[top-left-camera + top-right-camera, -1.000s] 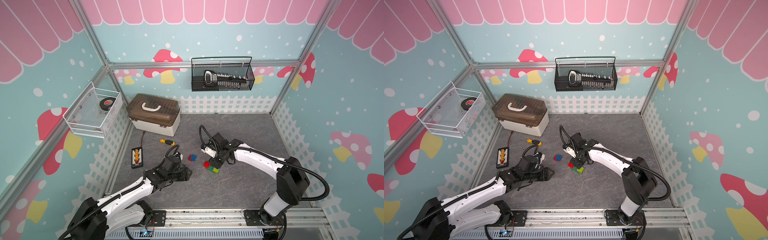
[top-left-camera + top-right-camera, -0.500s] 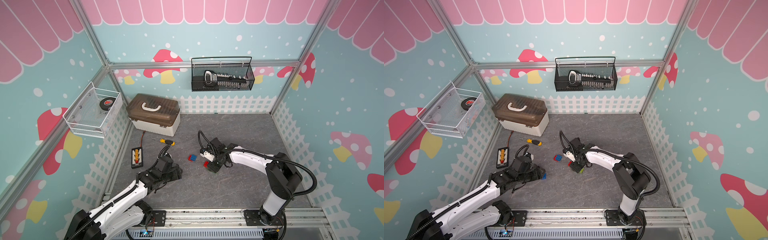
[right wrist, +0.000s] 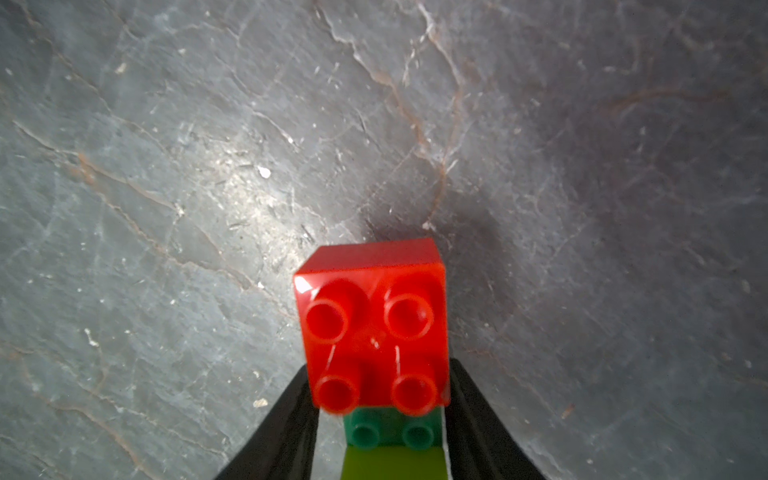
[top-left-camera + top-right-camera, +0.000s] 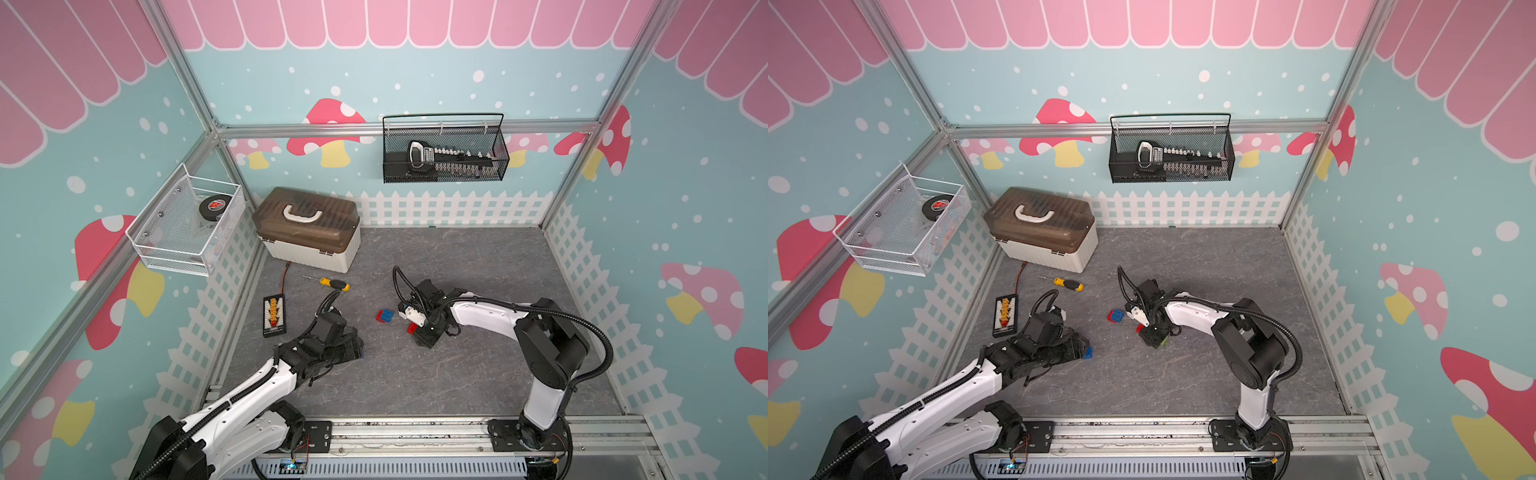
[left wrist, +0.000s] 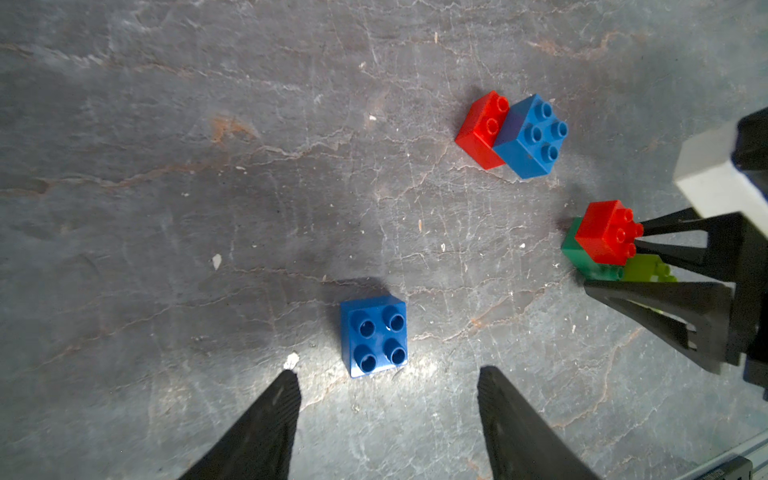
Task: Assemble the letter y with lego
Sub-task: Move the lego brick at the center of the board.
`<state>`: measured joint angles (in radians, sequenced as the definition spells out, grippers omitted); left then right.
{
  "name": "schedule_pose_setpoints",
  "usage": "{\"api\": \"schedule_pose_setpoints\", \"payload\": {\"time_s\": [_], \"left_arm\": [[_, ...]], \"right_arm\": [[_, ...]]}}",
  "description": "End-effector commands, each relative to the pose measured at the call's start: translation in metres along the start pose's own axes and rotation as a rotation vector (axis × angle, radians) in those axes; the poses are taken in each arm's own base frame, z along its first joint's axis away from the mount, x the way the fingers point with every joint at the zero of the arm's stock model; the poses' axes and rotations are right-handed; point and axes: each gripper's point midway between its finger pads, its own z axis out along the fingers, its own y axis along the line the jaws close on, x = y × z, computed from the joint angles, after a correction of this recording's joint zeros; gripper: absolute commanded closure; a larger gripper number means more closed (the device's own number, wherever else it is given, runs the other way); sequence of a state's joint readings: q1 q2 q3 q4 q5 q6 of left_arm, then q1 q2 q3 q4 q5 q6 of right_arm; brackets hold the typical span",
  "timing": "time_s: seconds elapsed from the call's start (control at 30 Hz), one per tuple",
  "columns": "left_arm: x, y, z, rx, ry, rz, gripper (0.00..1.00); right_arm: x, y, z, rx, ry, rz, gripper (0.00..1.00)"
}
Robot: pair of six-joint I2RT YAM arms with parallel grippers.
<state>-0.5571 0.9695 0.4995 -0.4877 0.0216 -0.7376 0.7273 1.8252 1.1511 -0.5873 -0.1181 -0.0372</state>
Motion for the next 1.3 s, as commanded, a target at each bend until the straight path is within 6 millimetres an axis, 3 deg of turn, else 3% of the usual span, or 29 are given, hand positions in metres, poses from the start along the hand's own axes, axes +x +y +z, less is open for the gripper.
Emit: {"api": "schedule_pose_setpoints", "payload": {"time_s": [0.0,0.27,0.63,0.93,1.07,1.27], "left_arm": [[0.004,0.004,0.004,-0.003,0.007,-0.029,0.30],[0.007,-0.002,0.012,0.031,0.030,-0.025,0.30],[0.010,-0.011,0.030,0.062,0.066,-0.028,0.32],[0.018,-0.016,0.042,0.045,0.099,-0.003,0.39],[0.020,-0.022,0.048,0.039,0.111,0.017,0.49],[0.021,-0.034,0.057,0.031,0.128,0.054,0.53]], "right_arm": [[-0.004,0.002,0.001,-0.007,0.007,-0.022,0.55],[-0.006,0.004,0.001,-0.024,0.008,-0.022,0.66],[-0.003,-0.003,-0.034,0.061,-0.074,-0.003,0.68],[0.000,-0.009,-0.058,0.108,-0.136,0.011,0.69],[0.002,-0.007,-0.061,0.109,-0.157,0.019,0.69],[0.008,-0.008,-0.065,0.119,-0.177,0.039,0.69]]}}
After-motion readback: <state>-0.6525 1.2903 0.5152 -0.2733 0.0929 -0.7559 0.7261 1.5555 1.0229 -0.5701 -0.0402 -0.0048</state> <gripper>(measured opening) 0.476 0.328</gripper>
